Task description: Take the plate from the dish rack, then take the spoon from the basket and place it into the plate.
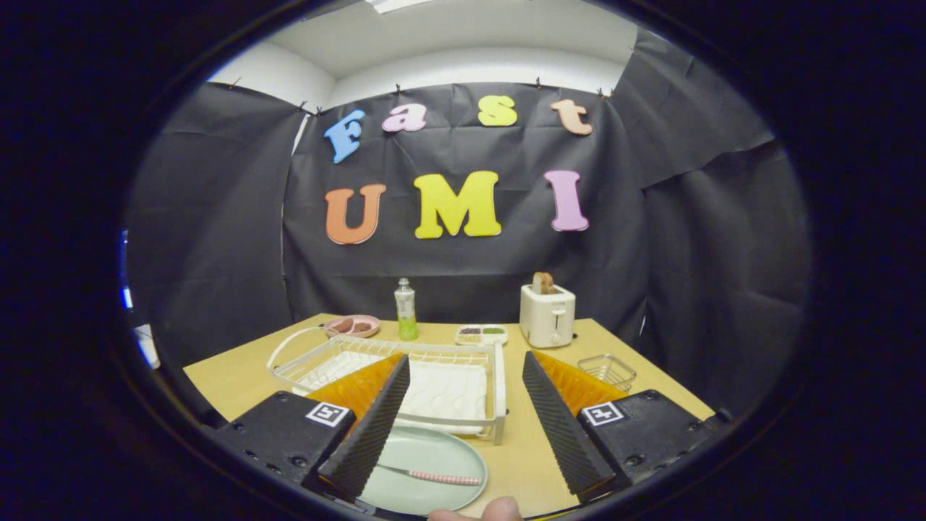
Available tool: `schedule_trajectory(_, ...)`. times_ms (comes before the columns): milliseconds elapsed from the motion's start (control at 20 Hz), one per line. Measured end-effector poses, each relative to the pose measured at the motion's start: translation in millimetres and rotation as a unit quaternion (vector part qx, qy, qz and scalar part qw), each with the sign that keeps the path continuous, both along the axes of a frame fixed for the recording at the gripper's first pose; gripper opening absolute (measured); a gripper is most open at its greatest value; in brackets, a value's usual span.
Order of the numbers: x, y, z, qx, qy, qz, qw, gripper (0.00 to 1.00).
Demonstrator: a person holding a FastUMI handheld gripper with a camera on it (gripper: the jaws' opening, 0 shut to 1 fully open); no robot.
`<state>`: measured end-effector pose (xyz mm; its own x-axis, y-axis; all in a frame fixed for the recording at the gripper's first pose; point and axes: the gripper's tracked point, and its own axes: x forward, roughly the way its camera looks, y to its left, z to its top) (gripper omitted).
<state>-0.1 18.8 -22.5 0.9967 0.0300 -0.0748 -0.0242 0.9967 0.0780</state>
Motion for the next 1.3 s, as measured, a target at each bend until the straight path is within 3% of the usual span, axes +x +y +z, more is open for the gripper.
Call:
schedule_trajectory(350, -24.8, 1.3, 32.9, -0.014, -0.058, -0.039, 0.997, 1.00)
schedule_trajectory(900, -25.0, 33.8, 39.1, -0.024, -0.078, -0.041, 0.996, 1.00)
schedule_trajectory(1300, -9.1, 53.5, 28.3, -0.012, -0.042, -0.022, 0.999, 1.00)
